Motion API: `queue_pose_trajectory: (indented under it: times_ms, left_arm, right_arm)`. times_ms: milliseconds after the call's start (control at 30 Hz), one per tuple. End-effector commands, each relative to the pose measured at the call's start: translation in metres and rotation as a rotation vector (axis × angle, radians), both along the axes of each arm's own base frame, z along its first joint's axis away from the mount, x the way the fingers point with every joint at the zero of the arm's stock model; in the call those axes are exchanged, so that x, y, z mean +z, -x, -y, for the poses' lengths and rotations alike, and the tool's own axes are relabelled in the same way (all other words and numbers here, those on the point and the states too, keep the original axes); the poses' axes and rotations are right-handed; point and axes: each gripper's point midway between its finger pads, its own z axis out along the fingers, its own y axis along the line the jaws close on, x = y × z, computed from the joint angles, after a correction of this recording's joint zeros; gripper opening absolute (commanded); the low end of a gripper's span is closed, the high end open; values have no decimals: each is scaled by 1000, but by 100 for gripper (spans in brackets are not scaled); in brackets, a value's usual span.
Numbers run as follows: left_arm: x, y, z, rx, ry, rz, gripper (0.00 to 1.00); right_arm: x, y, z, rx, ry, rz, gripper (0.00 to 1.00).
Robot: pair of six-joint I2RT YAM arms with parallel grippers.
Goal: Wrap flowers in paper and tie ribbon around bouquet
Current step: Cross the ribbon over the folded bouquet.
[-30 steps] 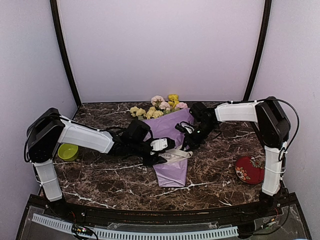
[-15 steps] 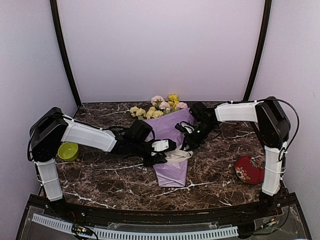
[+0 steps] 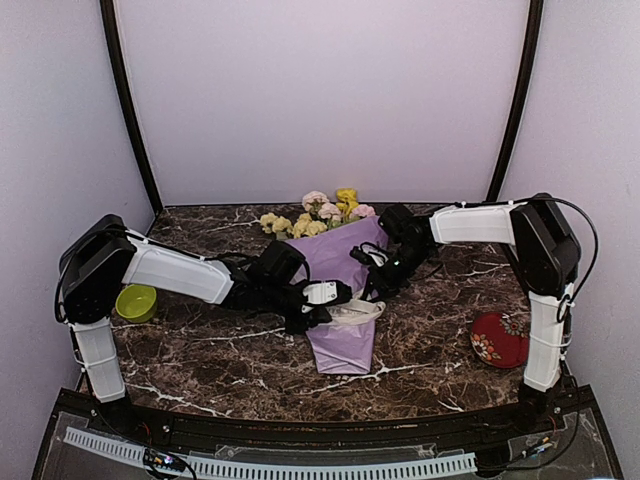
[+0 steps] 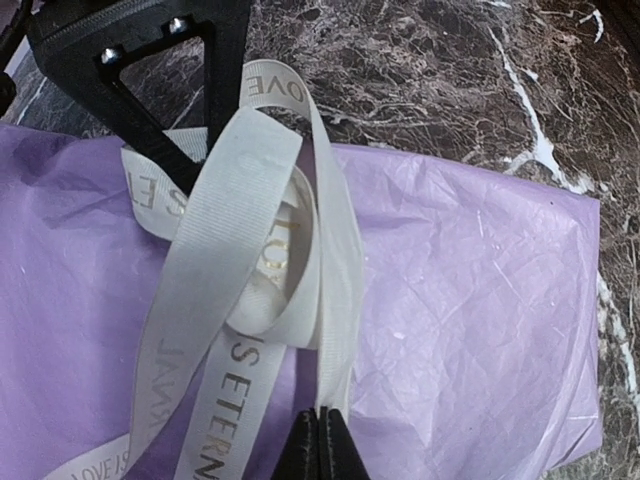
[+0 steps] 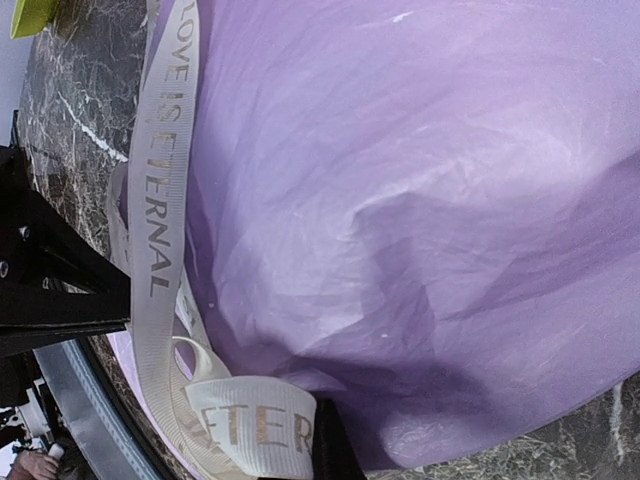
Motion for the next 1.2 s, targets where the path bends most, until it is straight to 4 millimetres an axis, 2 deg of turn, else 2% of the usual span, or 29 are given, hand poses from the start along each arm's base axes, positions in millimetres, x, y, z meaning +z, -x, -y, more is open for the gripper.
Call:
queue_pose_trajectory:
  times_ms: [0,167,300,400,467,667,833,933,1033,1100,1167]
  left_arm:
    - [41,-3,13,13,136,50,0]
    - [66,-14,11,77,228,81,0]
    - [74,-35,2,165,279,53,0]
    - [68,-44,-2,208,267,49,0]
    - [60,-46,-4,224,248,41,0]
    - [34,-57,-12,305,195,1,0]
    - [22,-53,-13,309,191,-34,0]
    - [18,-52,-15,317,189,-39,0]
    - [14,-50,-16,322,187,-51,0]
    - [13,-50,-16,322,188,-60,0]
    - [11,-49,-17,325,187,-64,0]
  right_arm:
    - [0,-5,-2,-2,-9,7,2]
    - [2,-9,-1,-4,7,26,6]
    - [2,-12,1,-17,24,37,18]
    - [6,-18,4,-41,38,56,22]
    - [12,-23,7,-64,34,72,29]
    - [35,-44,19,-156,69,160,39]
    - [49,-57,34,-251,79,197,48]
    - [52,-61,41,-274,107,222,48]
    - [63,-61,43,-279,102,276,44]
    - [78,-49,30,-211,41,325,40]
    - [89,-27,10,-117,-41,352,36]
